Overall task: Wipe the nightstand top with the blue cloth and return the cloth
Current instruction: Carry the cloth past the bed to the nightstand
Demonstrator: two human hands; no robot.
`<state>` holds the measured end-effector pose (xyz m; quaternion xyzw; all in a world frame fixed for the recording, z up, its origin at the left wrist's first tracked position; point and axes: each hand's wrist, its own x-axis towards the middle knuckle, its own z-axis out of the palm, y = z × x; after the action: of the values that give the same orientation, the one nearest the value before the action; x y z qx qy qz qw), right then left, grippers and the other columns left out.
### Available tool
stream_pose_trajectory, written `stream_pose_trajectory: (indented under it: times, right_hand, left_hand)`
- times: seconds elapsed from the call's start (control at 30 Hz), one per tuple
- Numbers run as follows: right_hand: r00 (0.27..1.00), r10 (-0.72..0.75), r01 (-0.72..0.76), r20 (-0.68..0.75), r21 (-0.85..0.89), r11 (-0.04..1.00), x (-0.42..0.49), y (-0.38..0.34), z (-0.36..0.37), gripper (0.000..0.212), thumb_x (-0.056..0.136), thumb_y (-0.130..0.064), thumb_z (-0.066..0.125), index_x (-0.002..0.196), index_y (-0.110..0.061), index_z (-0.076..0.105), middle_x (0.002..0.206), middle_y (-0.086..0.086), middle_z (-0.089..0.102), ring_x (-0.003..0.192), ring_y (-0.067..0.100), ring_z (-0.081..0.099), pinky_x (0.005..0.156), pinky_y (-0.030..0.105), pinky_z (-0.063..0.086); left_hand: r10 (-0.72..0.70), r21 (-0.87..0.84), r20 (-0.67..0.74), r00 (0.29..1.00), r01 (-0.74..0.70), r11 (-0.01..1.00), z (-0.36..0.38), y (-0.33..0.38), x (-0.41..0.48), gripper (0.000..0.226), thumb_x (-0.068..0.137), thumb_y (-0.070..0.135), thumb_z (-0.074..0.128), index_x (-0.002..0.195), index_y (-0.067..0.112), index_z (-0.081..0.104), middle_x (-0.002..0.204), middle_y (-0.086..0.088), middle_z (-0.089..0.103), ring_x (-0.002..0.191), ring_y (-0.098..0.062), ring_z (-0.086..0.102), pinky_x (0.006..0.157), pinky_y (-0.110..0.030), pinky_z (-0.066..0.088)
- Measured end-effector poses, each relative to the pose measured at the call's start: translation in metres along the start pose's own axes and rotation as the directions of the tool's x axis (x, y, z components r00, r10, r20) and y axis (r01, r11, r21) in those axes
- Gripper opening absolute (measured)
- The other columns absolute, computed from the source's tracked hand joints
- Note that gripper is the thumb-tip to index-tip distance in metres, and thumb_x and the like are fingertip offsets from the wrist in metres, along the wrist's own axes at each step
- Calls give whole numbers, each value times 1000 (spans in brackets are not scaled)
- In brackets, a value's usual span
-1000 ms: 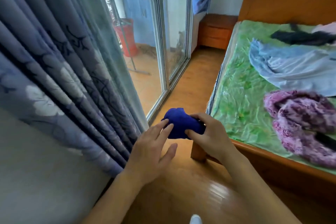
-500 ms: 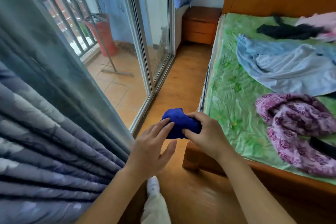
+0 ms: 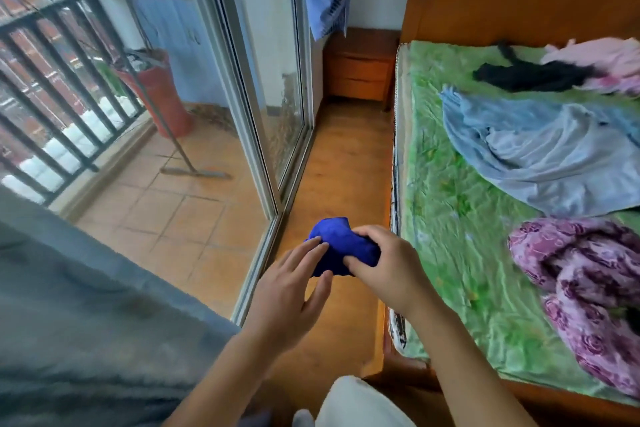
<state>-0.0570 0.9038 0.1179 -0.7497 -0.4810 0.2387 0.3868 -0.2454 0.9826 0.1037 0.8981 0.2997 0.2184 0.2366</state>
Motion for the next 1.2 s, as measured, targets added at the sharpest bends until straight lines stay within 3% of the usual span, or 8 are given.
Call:
stream_pose_trajectory:
  times: [0.2, 0.4, 0.53, 0.67, 0.87, 1.07, 1.2]
  right_hand:
    - [998, 60, -61, 23, 44, 997, 103, 25, 19, 32, 82, -24, 76, 112, -31, 68, 100, -19, 68, 92, 0, 64, 80, 22, 54]
    - [998, 66, -67, 4, 33, 997, 224, 32, 5, 33, 81, -25, 78, 112, -29, 68, 101, -18, 69, 90, 3, 65, 82, 24, 52]
    - [999, 20, -20, -42, 4, 1000, 302, 22, -22, 33, 80, -27, 78, 112, -30, 67, 103, -19, 68, 92, 4, 64, 82, 27, 54]
    - [995, -8, 5, -96, -33, 999, 369, 7, -46, 34, 81, -27, 79, 113, -29, 68, 103, -19, 70, 93, 2, 65, 80, 19, 52]
    - [990, 16, -27, -143, -73, 997, 472, 11, -52, 37, 82, -26, 79, 116, -30, 67, 105, -24, 67, 94, -1, 63, 81, 14, 50]
    - [988, 56, -86, -146, -206, 975, 570, 10, -69, 41, 83, -29, 77, 122, -32, 64, 113, -23, 62, 98, 0, 62, 86, 21, 52]
    - [967, 87, -145, -238, -237, 961, 614, 16, -89, 42, 82, -30, 77, 122, -32, 64, 113, -22, 63, 96, 2, 61, 87, 23, 53]
  left_hand:
    - [-74, -57, 50, 996, 77, 995, 20, -60, 79, 57, 102, 58, 30, 144, 25, 49, 147, 9, 50, 132, -9, 49, 104, -35, 47]
    - [-54, 26, 133, 990, 51, 998, 9, -100, 198, 60, 101, 57, 29, 142, 20, 52, 146, 7, 52, 127, -11, 52, 101, -28, 46]
    - [-4, 69, 85, 996, -1, 998, -5, -115, 283, 55, 101, 52, 34, 141, 19, 53, 145, 5, 54, 125, -14, 54, 97, -29, 47]
    - [13, 31, 43, 999, -14, 999, -18, -130, 352, 56, 101, 50, 36, 143, 16, 51, 145, 2, 54, 128, -17, 52, 103, -35, 46]
    - [80, 1, 41, 996, -80, 997, -8, -182, 456, 57, 102, 52, 34, 144, 17, 49, 150, 4, 48, 132, -14, 49, 105, -34, 44]
    - [182, -85, 95, 979, -174, 981, -5, -222, 569, 55, 102, 51, 37, 142, 15, 51, 146, 3, 51, 124, -19, 54, 100, -40, 47]
    - [279, -106, 152, 948, -265, 958, 3, -232, 634, 55, 103, 50, 37, 142, 14, 51, 145, 1, 52, 122, -21, 55, 98, -44, 48]
